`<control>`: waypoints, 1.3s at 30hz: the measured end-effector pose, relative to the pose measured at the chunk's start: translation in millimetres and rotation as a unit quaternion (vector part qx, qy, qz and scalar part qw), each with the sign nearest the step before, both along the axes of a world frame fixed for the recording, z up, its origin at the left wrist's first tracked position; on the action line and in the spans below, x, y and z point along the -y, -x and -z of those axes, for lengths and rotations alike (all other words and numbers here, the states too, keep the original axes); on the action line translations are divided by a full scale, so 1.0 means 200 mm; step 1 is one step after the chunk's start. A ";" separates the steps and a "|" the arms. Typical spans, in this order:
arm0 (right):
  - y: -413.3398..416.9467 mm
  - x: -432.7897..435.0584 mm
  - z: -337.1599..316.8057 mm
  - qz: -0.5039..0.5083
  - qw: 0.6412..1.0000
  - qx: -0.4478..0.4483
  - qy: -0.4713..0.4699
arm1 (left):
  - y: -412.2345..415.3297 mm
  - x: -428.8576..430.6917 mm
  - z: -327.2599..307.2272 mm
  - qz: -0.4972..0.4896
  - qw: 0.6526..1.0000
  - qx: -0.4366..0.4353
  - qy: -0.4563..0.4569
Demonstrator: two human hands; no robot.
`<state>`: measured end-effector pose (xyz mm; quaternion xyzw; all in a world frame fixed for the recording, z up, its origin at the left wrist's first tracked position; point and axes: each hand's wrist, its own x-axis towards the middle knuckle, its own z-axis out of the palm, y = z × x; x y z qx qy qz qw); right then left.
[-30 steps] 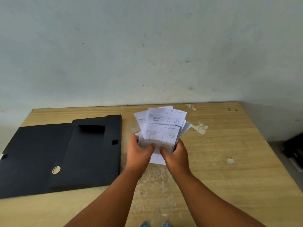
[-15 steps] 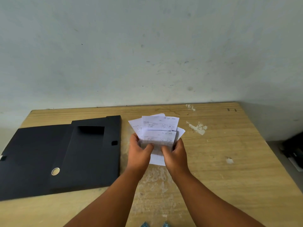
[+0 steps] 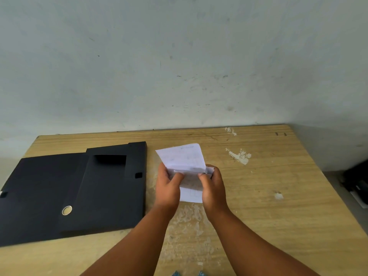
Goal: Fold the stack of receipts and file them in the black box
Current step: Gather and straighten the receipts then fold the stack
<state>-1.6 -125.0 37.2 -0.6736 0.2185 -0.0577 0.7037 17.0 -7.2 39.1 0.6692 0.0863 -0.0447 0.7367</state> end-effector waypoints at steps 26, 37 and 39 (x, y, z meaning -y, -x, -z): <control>-0.05 -0.04 0.00 0.042 0.997 -0.065 0.022 | -0.03 0.03 0.01 -0.080 0.995 -0.041 -0.036; -0.05 -0.05 0.03 0.038 0.997 -0.058 0.042 | -0.03 0.04 0.04 -0.066 0.994 -0.072 -0.051; -0.05 -0.05 0.04 0.039 0.996 -0.059 0.049 | -0.03 0.04 0.04 -0.057 0.994 -0.077 -0.050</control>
